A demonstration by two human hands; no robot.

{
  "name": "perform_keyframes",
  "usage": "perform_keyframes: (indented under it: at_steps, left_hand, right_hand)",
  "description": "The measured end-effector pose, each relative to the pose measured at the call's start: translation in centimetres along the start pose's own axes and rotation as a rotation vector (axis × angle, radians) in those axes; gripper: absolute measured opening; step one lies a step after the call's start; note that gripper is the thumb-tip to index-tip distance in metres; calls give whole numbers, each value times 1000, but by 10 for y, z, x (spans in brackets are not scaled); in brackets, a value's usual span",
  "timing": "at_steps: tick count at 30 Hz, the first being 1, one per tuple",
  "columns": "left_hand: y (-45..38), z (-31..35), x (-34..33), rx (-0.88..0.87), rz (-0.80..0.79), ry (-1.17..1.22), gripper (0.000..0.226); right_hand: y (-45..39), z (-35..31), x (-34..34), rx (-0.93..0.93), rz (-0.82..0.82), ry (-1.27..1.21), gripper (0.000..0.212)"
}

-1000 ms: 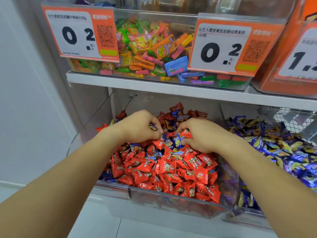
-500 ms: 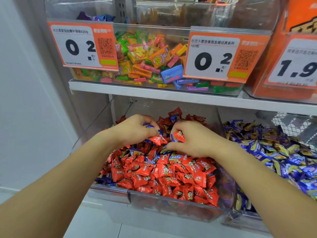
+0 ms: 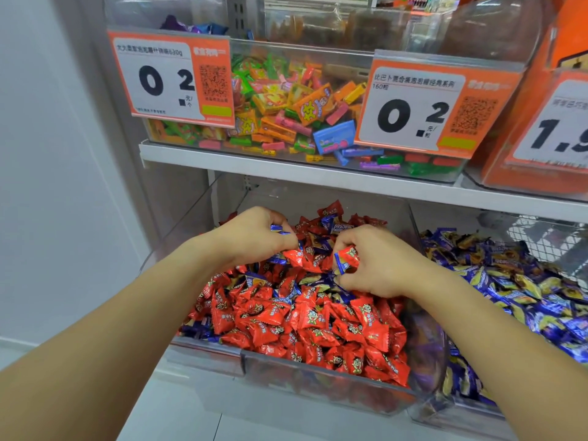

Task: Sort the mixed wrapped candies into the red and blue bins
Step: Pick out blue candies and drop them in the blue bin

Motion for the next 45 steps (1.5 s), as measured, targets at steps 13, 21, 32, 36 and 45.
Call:
perform_keyframes:
  at_steps: [13, 21, 32, 36, 45]
  left_hand:
    - [-1, -4, -3, 4, -128, 165, 18]
    - [-1, -2, -3, -74, -194, 91, 11]
    - [12, 14, -32, -321, -330, -276, 18]
    - [15, 16, -40, -374, -279, -389, 33]
    - [16, 11, -43, -403, -184, -438, 36]
  right_hand:
    - [0, 2, 2, -108, 56, -225, 15]
    - [0, 3, -5, -31, -113, 3, 52]
    - [16, 2, 17, 65, -111, 228, 30]
    - [15, 6, 10, 42, -70, 215, 52]
    - [7, 2, 0, -31, -75, 225, 34]
Point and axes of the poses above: each hand's wrist, its own y-axis away from the middle knuckle, its own x-axis out of the back of the hand, z = x × y, the point moved 1 cm from there along -y, towards the middle knuckle, and after that the axes turned 8 degrees about z, right-handed, at the moved point
